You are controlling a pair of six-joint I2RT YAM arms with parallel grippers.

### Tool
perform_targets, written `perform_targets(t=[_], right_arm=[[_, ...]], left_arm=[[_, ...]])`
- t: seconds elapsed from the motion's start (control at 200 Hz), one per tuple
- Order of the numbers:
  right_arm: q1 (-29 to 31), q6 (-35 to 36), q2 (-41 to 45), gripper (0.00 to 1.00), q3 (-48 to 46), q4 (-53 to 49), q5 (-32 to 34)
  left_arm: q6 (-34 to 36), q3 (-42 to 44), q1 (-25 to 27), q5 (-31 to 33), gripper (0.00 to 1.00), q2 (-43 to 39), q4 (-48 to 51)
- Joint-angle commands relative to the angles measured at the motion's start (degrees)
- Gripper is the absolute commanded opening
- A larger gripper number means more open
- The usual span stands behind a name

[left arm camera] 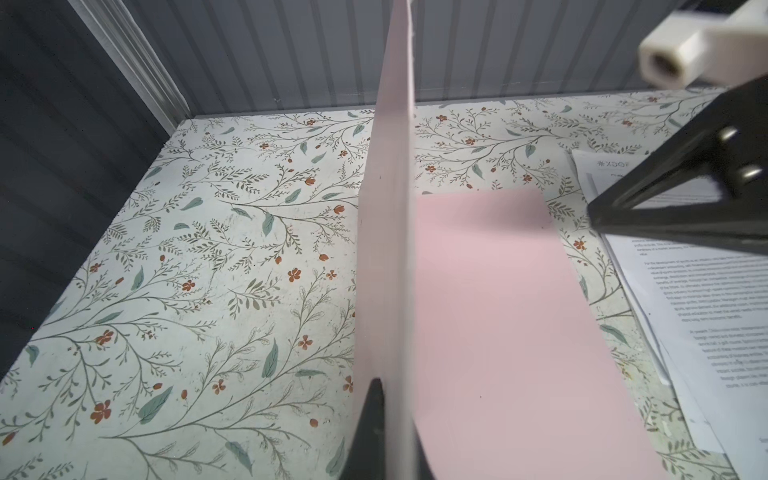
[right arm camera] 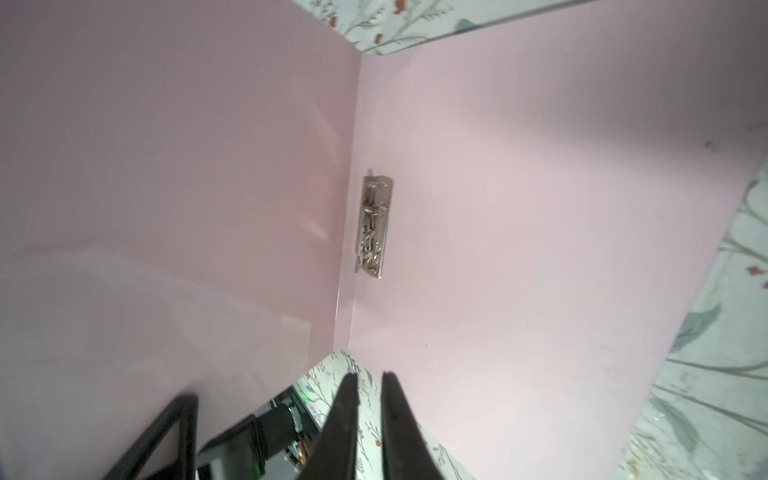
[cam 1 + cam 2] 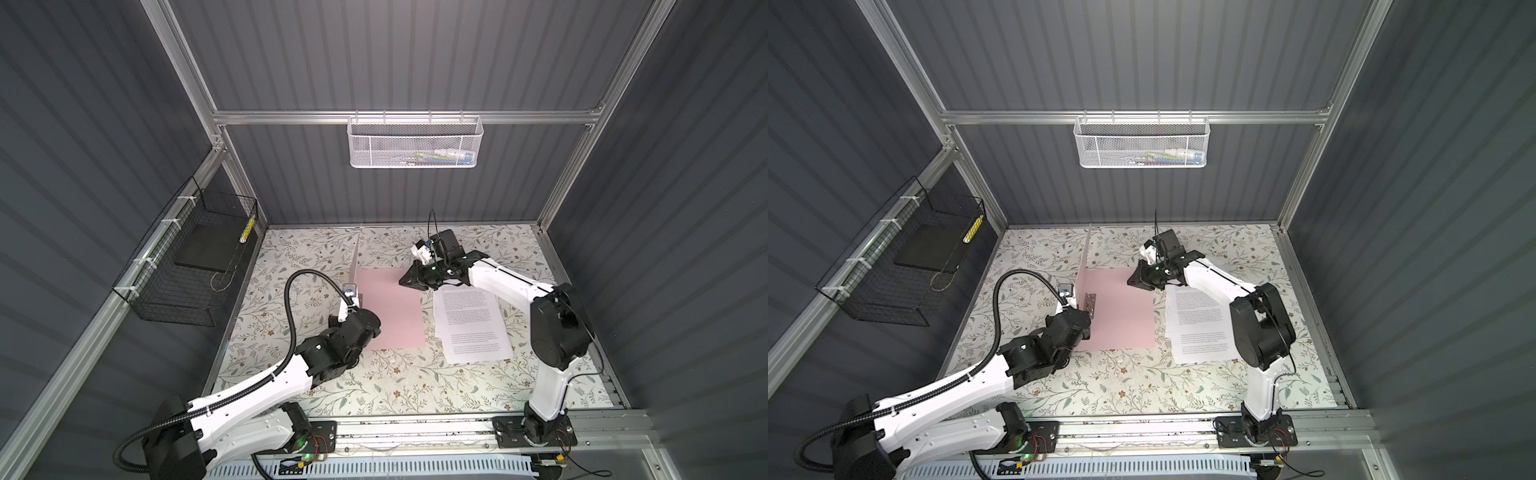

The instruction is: Put the files into the folder

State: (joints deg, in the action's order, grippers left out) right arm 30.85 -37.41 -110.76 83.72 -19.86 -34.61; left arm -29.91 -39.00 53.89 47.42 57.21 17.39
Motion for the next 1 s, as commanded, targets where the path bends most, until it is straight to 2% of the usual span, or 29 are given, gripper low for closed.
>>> perform_targets(t=[0.0, 0.145, 0.38, 0.425, 0.49, 0.565, 0.61, 0.685, 0.815, 0.996], right_arm=[[1.19, 2.02, -2.47, 0.12, 2.31, -2.12, 2.32], [2.99, 3.07, -6.15, 0.11, 2.72, -4.47, 3.99], [5.00, 4.69, -12.48, 0.09, 5.10, -8.45, 6.50], [5.09, 4.69, -12.88, 0.09, 4.51, -8.64, 7.11], [5.03, 4.89, -13.16, 0.08, 3.62, -8.79, 7.57], [5.07, 4.86, -13.30, 0.08, 2.49, -8.81, 7.88], [5.06, 4.97, -13.38, 0.08, 1.96, -8.84, 7.98], [5.04, 5.40, -13.66, 0.08, 1.45, -9.28, 8.26], [5.05, 5.68, -13.34, 0.07, -0.02, -9.26, 8.49], [5.01, 5.74, -13.25, 0.06, -1.27, -9.18, 8.50]], left_arm=[[-5.16, 2.11, -0.46, 0.23, 0.00, -3.14, 2.02], [-7.99, 4.31, -0.49, 0.92, 0.00, -5.17, 1.63], [-11.74, 4.73, -0.49, 4.64, 0.00, -3.94, 5.04], [-13.32, 4.80, -0.54, 5.79, 0.09, -4.31, 6.03], [-14.61, 5.14, -0.54, 7.19, 0.37, -5.16, 7.09], [-18.01, 4.92, -0.53, 9.94, 0.52, -6.54, 10.75], [-21.96, 4.47, -0.48, 12.34, 0.59, -7.22, 14.89], [-30.52, 3.32, -0.52, 16.46, 0.62, -8.13, 24.09], [-46.26, 1.75, -0.48, 20.96, 0.63, -7.88, 39.41], [-59.70, 1.89, -1.35, 22.28, 0.65, -3.05, 48.75]])
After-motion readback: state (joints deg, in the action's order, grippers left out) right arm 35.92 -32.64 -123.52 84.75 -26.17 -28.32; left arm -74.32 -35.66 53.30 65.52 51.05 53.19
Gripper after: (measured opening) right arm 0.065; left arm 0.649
